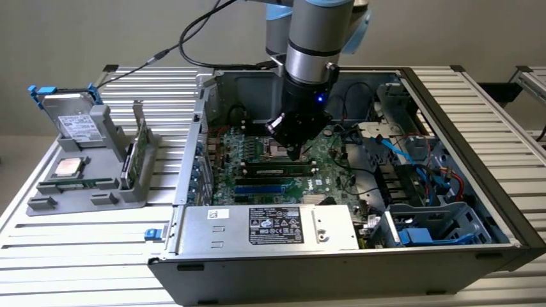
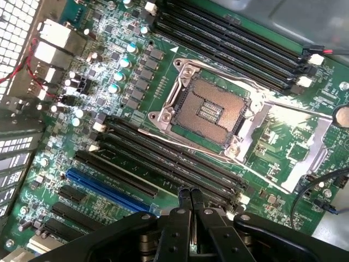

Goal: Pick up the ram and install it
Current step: 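Press down the ram until it locks into place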

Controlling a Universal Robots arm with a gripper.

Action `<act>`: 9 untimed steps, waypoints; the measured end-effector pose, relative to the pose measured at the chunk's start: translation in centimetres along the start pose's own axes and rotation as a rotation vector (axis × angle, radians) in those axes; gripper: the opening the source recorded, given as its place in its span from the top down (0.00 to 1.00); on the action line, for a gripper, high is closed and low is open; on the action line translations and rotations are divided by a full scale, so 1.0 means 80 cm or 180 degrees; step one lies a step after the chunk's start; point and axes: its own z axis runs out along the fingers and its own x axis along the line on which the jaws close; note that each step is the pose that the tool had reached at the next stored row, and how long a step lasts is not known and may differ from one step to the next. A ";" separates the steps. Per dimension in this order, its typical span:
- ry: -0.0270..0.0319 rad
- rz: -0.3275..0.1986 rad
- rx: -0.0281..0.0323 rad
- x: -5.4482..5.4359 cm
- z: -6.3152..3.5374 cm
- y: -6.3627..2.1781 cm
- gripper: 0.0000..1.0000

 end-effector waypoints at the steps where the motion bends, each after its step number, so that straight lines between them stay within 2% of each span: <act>1: -0.0008 0.0022 0.0002 0.000 0.000 0.000 0.90; 9: -0.0029 0.0246 -0.0001 0.000 0.000 0.000 0.90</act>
